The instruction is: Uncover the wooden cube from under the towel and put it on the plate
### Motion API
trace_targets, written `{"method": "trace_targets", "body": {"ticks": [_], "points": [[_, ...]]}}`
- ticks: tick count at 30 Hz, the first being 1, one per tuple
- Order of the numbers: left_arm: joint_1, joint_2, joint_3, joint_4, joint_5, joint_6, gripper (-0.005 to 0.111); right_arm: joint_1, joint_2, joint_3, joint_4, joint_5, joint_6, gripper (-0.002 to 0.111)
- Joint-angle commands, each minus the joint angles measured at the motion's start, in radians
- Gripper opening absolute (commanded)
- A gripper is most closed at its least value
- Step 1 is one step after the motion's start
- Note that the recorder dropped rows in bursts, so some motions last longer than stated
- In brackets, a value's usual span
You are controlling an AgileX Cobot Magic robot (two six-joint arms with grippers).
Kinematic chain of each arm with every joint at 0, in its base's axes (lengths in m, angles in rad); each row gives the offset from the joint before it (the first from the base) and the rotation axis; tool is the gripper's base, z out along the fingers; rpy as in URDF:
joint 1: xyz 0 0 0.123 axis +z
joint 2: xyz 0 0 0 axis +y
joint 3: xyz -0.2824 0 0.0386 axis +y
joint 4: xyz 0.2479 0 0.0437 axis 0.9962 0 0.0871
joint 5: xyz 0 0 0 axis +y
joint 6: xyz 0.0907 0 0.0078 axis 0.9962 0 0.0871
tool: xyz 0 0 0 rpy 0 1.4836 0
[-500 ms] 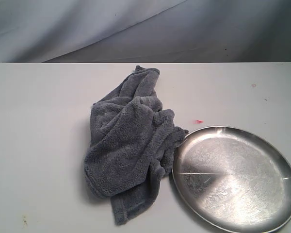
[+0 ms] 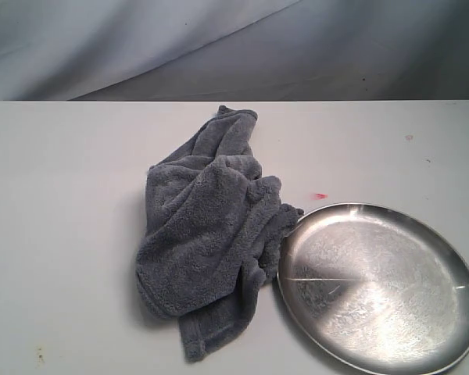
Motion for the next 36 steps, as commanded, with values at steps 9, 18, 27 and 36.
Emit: {"method": "trace_targets", "body": {"ticks": [9, 18, 27, 36], "points": [[-0.005, -0.004, 0.004, -0.002, -0.002, -0.003, 0.0, -0.008, -0.003, 0.004, -0.014, -0.013, -0.005, 0.0], [-0.005, -0.004, 0.004, -0.002, -0.002, -0.003, 0.0, -0.002, -0.003, 0.004, 0.22, 0.035, 0.085, 0.0], [-0.005, -0.004, 0.004, -0.002, -0.002, -0.003, 0.0, 0.164, -0.003, 0.002, 0.345, 0.072, 0.059, 0.0], [-0.005, -0.004, 0.004, -0.002, -0.002, -0.003, 0.0, 0.257, -0.003, -0.062, 0.345, 0.097, 0.044, 0.0]]}}
